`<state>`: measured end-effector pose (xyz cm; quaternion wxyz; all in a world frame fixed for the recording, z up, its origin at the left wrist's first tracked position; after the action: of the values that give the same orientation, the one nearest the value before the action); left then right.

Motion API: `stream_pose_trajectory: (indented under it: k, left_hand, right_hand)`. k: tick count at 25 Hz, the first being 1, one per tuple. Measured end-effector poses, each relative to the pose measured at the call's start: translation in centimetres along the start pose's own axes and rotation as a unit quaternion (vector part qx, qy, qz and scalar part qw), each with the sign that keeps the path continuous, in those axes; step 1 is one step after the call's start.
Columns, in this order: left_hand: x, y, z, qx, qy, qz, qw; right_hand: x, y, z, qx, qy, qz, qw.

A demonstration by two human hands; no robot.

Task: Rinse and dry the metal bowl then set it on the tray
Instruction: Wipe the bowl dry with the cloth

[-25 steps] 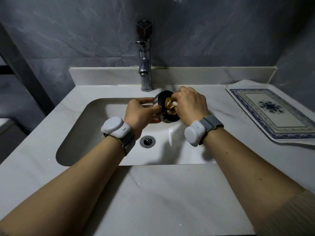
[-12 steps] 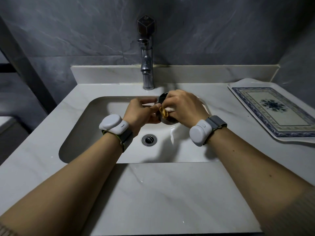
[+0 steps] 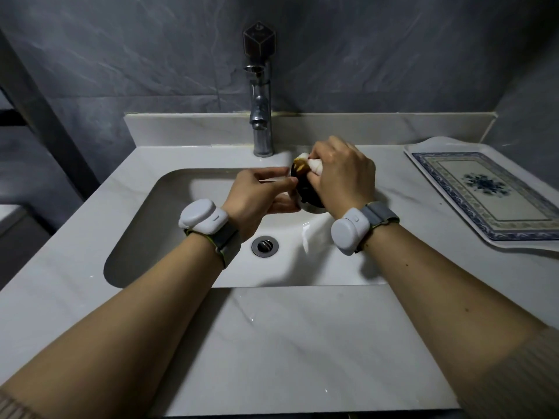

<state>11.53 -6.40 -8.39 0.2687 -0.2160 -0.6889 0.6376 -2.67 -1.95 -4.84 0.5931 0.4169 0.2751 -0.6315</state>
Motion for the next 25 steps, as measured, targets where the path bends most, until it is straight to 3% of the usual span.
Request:
stream_pose_trajectory:
  k: [7, 14, 18, 25]
  left_hand:
    - [-0.4, 0.5, 0.2, 0.011, -0.055, 0.056, 0.997]
    - [-0.2, 0.3, -0.1, 0.027, -0.054, 0.094, 0.994]
    - [-0.5, 0.3, 0.1, 0.033, -0.053, 0.101, 0.993]
    - [-0.8, 0.9, 0.6, 0.007, -0.014, 0.099, 0.995]
  right_hand:
    - [1.2, -1.1, 0.8, 0.032, 0.099, -0.068, 0.992]
    - [2.1, -0.9, 0.5, -0.019, 0.207, -0.067, 0.976]
    - [2.0, 0.3, -0.1, -0.097, 0.259, -0.056, 0.959]
    - [1.8, 1.4, -0.6, -0.175, 0.215, 0.002, 0.961]
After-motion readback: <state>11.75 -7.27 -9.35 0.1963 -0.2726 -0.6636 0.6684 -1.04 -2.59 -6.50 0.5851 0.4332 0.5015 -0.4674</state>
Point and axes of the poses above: each hand's wrist, its own z-axis towards the middle knuckle, its own x-axis out of the palm, y = z × x, the point moved 5 cm from there along z, towards the middle knuckle, and after that the axes turned 12 degrees about y, right-handed, at the moved point
